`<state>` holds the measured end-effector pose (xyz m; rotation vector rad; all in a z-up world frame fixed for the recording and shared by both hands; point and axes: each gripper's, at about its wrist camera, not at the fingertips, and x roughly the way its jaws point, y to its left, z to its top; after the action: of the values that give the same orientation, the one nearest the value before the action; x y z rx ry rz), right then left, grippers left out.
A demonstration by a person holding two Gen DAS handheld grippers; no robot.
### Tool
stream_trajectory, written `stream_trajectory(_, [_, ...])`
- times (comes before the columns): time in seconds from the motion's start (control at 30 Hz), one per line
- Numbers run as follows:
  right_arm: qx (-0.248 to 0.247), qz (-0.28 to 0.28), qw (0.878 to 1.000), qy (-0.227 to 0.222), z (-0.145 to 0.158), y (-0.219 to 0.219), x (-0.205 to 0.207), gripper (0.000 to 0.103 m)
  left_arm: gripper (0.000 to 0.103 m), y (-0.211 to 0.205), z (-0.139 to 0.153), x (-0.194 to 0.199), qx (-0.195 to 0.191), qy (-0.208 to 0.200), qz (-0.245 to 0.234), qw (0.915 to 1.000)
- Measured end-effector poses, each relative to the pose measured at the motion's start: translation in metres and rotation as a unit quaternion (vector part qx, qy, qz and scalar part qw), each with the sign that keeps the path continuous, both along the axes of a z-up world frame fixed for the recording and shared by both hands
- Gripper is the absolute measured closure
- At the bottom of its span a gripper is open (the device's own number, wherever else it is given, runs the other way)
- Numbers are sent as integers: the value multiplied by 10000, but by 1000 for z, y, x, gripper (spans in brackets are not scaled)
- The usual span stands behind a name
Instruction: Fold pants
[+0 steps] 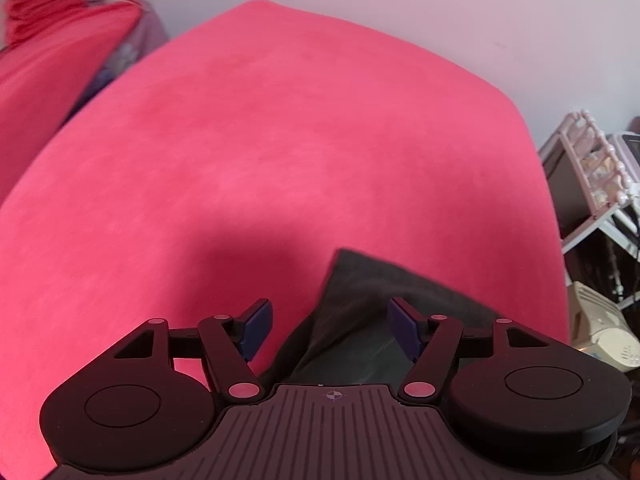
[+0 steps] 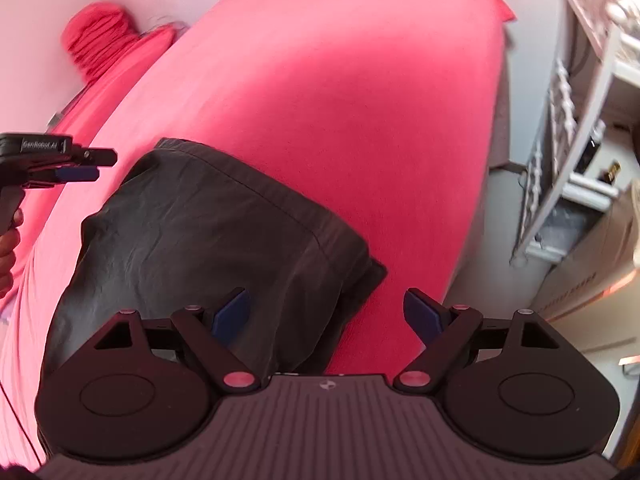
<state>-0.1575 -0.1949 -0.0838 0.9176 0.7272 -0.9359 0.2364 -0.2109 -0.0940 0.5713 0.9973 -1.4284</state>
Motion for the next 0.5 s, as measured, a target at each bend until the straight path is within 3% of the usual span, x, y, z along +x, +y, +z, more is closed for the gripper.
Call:
stream_trajectory(0.37, [61, -651, 9979, -34, -11, -3, -7, 20, 0, -37, -34, -9, 313, -39, -209, 9993])
stream_trajectory(0.5, [180, -782, 9967, -101, -15, -8, -3, 33, 0, -41, -46, -14, 376, -37, -264, 9989])
